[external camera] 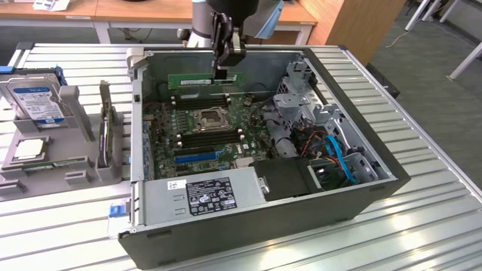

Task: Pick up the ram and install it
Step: 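Pick up the ram and move it above insertion slot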

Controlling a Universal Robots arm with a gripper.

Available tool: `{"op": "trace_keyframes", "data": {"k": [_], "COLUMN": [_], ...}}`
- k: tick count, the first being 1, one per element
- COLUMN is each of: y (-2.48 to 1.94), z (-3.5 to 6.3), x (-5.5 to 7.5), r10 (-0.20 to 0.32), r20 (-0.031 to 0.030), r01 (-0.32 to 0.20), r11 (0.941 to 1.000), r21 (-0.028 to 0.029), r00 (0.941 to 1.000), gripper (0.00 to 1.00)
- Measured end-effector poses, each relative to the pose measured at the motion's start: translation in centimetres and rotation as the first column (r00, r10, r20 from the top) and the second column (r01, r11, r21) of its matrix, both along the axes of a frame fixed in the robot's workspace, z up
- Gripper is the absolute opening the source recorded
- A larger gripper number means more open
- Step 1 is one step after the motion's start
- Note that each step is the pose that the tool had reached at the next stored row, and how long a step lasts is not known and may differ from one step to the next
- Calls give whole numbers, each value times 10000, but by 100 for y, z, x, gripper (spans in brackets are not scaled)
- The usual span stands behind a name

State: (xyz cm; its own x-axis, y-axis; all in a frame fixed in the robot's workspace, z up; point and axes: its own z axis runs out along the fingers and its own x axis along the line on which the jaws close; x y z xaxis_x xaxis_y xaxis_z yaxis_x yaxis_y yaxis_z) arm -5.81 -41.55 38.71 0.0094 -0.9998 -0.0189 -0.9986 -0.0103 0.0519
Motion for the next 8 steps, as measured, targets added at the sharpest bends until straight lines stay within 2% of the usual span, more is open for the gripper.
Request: {"op": "trace_keyframes", "data": {"k": [8], "y": [0], "z": [-103], "x": [0], "r10": [-1], "r20": [18], "r01": [1], "r11": [10000], "r21": [10], "r00": [10000], "gripper": [12]}}
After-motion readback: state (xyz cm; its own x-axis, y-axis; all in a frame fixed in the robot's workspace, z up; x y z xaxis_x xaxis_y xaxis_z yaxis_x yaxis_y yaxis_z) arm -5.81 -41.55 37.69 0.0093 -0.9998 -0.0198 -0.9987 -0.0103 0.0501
